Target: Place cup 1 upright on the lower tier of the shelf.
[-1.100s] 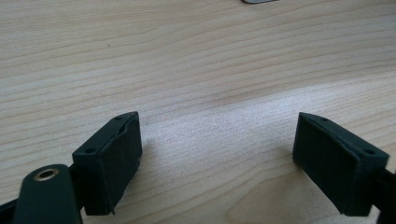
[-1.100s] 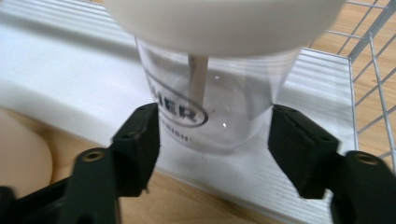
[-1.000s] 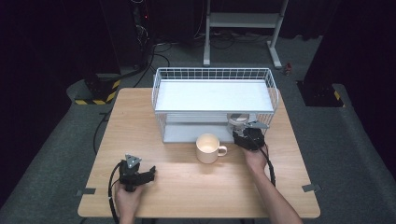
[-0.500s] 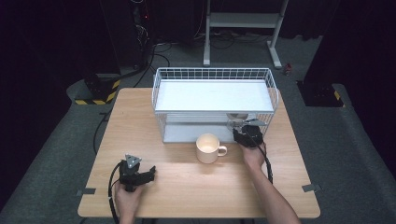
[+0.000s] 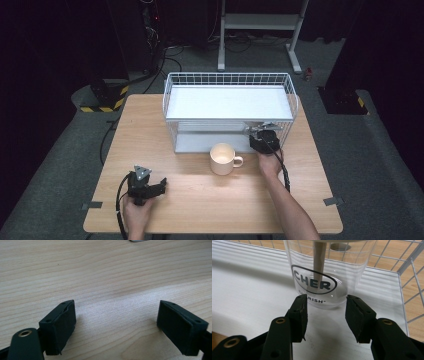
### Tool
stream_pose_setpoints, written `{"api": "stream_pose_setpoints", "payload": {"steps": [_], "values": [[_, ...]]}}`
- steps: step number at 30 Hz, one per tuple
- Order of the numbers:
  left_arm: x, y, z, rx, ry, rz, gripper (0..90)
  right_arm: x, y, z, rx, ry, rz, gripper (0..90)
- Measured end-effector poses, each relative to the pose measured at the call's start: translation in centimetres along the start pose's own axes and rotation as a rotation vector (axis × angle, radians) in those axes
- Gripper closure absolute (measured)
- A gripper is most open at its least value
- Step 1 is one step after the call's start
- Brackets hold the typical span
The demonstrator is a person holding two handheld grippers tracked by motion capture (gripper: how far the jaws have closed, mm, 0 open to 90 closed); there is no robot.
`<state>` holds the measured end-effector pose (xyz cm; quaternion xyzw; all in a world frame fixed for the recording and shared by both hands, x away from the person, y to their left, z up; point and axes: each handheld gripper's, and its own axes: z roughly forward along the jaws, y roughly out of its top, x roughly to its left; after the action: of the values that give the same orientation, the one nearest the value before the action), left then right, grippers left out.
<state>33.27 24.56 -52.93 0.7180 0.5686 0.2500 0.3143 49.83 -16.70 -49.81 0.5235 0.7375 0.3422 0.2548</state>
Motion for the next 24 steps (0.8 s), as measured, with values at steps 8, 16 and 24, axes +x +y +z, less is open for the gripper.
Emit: {"api": "stream_pose_setpoints", "payload": {"steps": [8,16,24], "values": [[0.0,0.0,0.0,0.0,0.001,0.0,16.1,0.0,-0.1,-0.9,-0.015,0.037,-0.016,48.1],[0.0,0.0,0.0,0.0,0.0,0.0,16.0,-0.3,-0.7,-2.3,-0.042,0.069,-0.034,44.7],[0.0,0.0,0.0,0.0,0.001,0.0,16.0,-0.7,-1.3,-3.6,-0.059,0.084,-0.048,43.1]]}}
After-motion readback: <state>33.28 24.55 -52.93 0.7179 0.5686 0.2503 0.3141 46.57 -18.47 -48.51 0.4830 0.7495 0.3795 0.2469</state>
